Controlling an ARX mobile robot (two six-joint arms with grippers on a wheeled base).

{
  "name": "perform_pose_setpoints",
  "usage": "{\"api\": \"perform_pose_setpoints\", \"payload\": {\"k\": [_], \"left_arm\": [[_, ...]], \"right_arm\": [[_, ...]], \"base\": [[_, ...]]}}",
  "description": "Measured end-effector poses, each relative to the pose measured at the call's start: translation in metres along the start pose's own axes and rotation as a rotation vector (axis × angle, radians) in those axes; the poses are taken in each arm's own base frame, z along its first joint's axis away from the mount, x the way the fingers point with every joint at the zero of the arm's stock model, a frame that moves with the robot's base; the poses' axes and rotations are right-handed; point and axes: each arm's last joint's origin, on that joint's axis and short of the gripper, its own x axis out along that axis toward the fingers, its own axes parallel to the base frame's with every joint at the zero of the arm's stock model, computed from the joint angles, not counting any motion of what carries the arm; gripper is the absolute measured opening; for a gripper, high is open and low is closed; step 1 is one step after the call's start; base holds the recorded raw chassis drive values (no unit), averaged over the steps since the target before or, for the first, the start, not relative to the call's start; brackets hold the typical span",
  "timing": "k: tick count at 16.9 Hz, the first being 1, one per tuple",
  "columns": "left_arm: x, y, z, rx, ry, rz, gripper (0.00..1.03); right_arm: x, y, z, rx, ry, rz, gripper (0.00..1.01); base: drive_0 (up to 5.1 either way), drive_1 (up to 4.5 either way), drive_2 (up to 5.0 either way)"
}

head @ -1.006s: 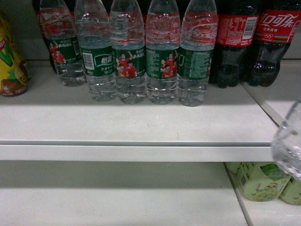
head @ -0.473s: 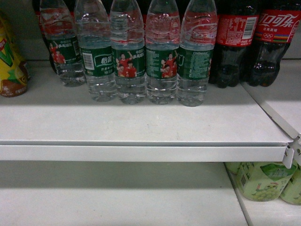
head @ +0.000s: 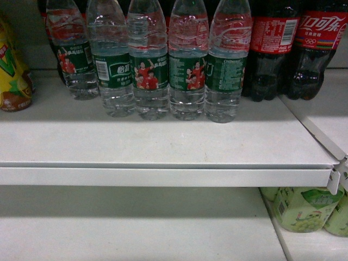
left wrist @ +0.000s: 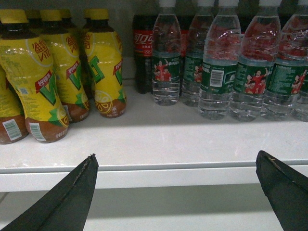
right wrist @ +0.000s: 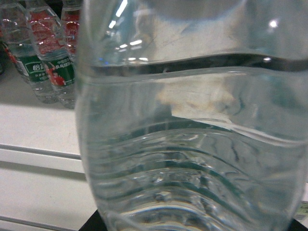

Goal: Move water from second to third shelf

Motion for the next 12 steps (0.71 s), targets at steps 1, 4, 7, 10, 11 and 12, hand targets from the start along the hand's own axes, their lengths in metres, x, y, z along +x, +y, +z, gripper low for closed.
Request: {"api": "perform_pose_setpoints", "payload": {"k": [1, 4, 7, 10, 11, 12], "left_arm": [[0.0000, 0.0000, 0.0000, 0.000, 0.000, 0.000, 0.98], [0.0000, 0.0000, 0.0000, 0.000, 0.000, 0.000, 0.98], [0.0000, 0.0000, -0.0003, 0.000, 0.003, 0.000, 0.98], [0.0000, 0.0001, -0.0002, 0.000, 0.002, 0.003, 0.98], [0.0000, 0.0000, -0.0001, 0.000, 0.001, -0.001, 0.98], [0.0000, 0.0001, 0.0000, 0.000, 0.000, 0.003, 0.98]], "right_arm": [[0.0000, 0.0000, 0.0000, 0.000, 0.000, 0.000, 0.40], [0.0000, 0.0000, 0.0000, 0.000, 0.000, 0.000, 0.40], [0.0003, -0.0001, -0.0024, 0.001, 0.010, 0.000, 0.40], [0.0000, 0.0000, -0.0022, 0.000, 0.007, 0.000, 0.40], [0.0000, 0.0000, -0.0020, -0.001, 0.005, 0.001, 0.40], [0.0000, 0.0000, -0.0020, -0.001, 0.005, 0.001, 0.40]], "base": [[0.0, 0.00, 0.0], [0.0, 0.00, 0.0], [0.0, 0.00, 0.0], [0.0, 0.00, 0.0], [0.0, 0.00, 0.0], [0.0, 0.00, 0.0]]}}
